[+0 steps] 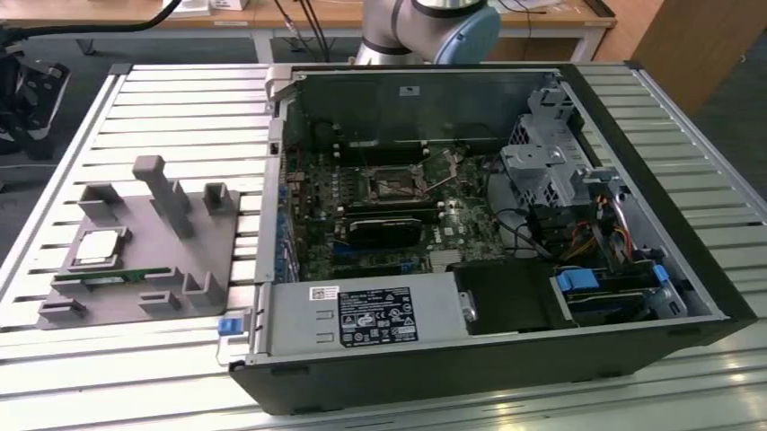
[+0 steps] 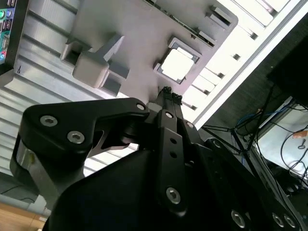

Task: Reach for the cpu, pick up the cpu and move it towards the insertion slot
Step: 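Pick up the cpu and move it towards the insertion slot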

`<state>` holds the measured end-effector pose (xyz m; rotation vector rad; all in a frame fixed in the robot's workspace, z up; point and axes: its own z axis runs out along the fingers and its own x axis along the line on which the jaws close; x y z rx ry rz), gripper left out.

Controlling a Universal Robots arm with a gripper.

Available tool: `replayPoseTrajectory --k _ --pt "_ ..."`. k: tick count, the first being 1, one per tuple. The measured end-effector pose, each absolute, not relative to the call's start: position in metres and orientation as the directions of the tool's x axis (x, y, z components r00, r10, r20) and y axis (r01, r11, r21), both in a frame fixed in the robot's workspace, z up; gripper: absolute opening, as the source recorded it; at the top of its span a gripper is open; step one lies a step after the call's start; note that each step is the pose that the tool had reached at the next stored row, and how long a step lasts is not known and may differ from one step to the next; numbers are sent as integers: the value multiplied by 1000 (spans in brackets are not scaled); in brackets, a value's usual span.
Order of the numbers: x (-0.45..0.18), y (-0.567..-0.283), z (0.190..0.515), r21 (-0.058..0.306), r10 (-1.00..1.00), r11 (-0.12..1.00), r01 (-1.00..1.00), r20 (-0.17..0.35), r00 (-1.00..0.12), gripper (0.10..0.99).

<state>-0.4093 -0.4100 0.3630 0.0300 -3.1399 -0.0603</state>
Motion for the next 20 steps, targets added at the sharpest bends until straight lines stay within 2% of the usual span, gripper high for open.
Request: replayPoseTrajectory --k 15,17,18,19,20 --pt "-419 -410 355 38 -19 999 -19 0 -1000 114" --pt "-419 -410 353 38 -19 999 -19 0 -1000 235" --pt "-419 -410 352 38 -19 999 -19 0 -1000 235" --pt "-419 -410 351 38 -19 999 -19 0 -1000 294" --pt "-419 -410 349 38 -19 999 -19 0 -1000 294"
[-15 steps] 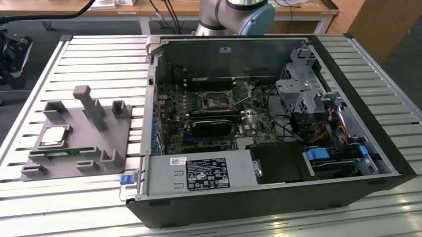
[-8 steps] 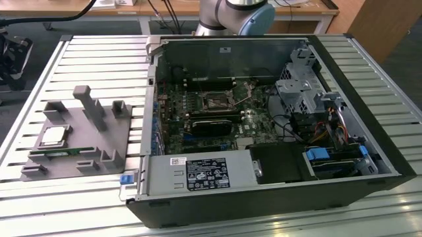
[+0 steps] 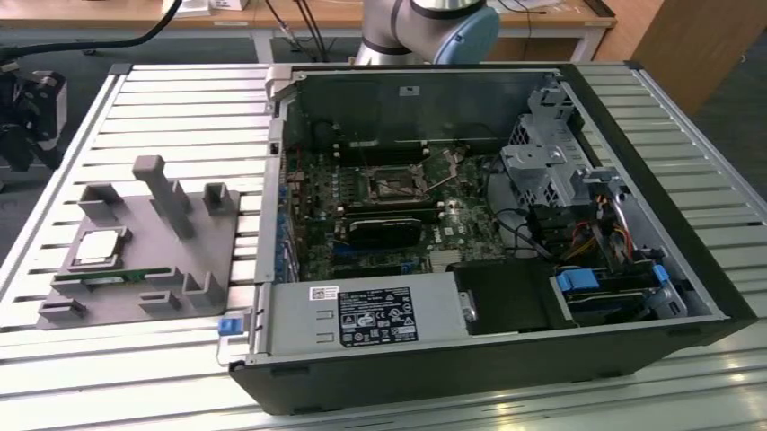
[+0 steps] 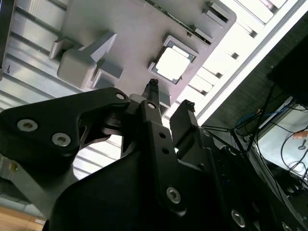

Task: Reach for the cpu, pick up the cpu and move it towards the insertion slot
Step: 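Pick up the cpu and move it towards the insertion slot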

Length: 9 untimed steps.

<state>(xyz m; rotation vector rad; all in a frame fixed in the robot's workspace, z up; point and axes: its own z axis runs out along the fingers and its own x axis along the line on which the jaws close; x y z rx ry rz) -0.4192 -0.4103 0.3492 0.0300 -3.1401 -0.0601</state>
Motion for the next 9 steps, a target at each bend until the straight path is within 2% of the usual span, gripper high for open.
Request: replayPoseTrajectory --k 1,2,3,9 --pt "-419 -410 348 38 -19 999 -19 0 -1000 353" --pt "-419 -410 346 38 -19 999 -19 0 -1000 353" --pt "-419 -410 345 38 -19 999 -19 0 -1000 416" --pt "-419 -410 336 38 -19 999 -19 0 -1000 427"
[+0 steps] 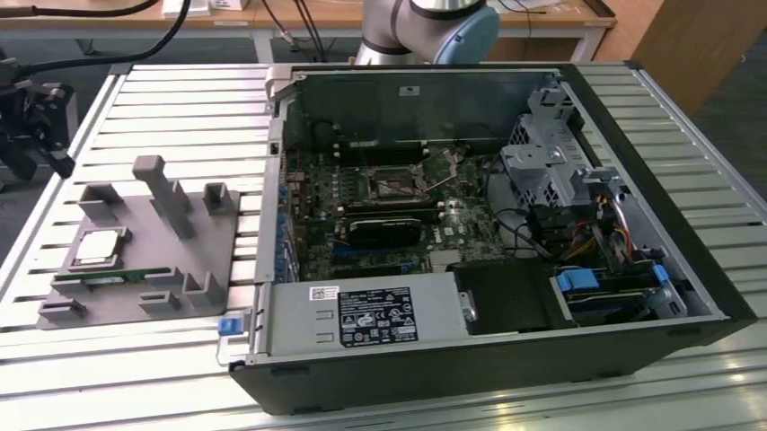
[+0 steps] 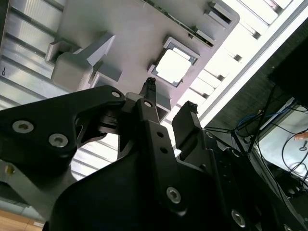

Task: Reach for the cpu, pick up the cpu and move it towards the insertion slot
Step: 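Pick up the cpu and move it towards the insertion slot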

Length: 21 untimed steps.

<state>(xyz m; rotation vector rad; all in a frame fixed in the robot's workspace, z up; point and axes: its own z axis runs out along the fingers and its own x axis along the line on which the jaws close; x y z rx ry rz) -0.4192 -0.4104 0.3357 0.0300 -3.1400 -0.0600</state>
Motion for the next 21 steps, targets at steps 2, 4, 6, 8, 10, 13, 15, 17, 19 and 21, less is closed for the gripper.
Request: replayPoseTrajectory --k 2,4,6,8,10,13,15,17,19,21 --pt "-419 -410 333 38 -19 999 -19 0 -1000 482" --pt "-419 -410 331 38 -19 999 -19 0 -1000 549" --pt "-419 -410 328 38 -19 999 -19 0 -1000 549" --pt "-419 -410 326 38 -19 999 -19 0 -1000 549" --pt "-419 -411 324 38 -19 999 -19 0 -1000 549" --pt "-419 -411 322 38 -19 999 -19 0 -1000 549" --pt "-419 -411 320 38 -19 999 -19 0 -1000 549" --pt "-419 -411 318 38 -19 999 -19 0 -1000 549" --pt "-419 -411 317 38 -19 999 -19 0 -1000 549" --pt "-419 -411 315 38 -19 999 -19 0 -1000 549"
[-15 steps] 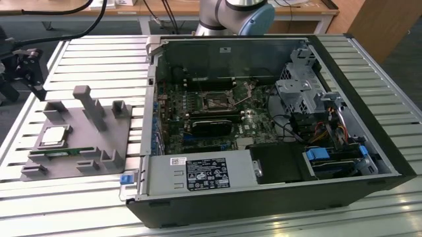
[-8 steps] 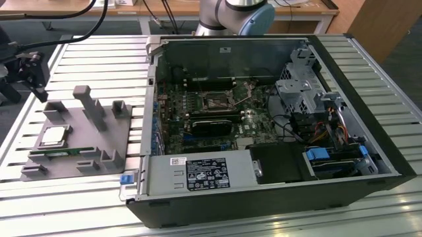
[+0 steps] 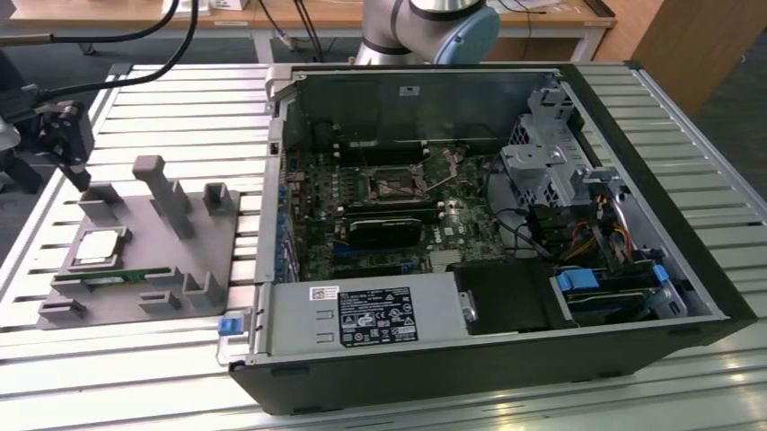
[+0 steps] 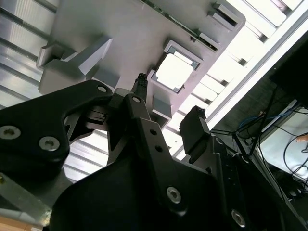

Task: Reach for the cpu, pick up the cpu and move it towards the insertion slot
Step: 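Pick up the cpu and move it towards the insertion slot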

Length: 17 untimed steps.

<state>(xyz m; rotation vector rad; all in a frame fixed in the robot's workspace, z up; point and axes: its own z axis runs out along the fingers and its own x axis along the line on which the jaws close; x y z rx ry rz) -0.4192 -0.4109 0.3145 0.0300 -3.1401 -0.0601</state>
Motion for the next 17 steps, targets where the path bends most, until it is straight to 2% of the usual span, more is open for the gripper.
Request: replayPoseTrajectory --k 7,9,10,11,17 --pt "-420 -412 304 38 -19 999 -19 0 -1000 549" --pt "-421 -413 301 38 -19 999 -19 1 -1000 616" --pt "-422 -413 300 38 -19 999 -19 0 -1000 616" --pt "-422 -413 299 38 -19 999 -19 0 -1000 682" --pt "-426 -413 292 38 -19 999 -19 0 -1000 690"
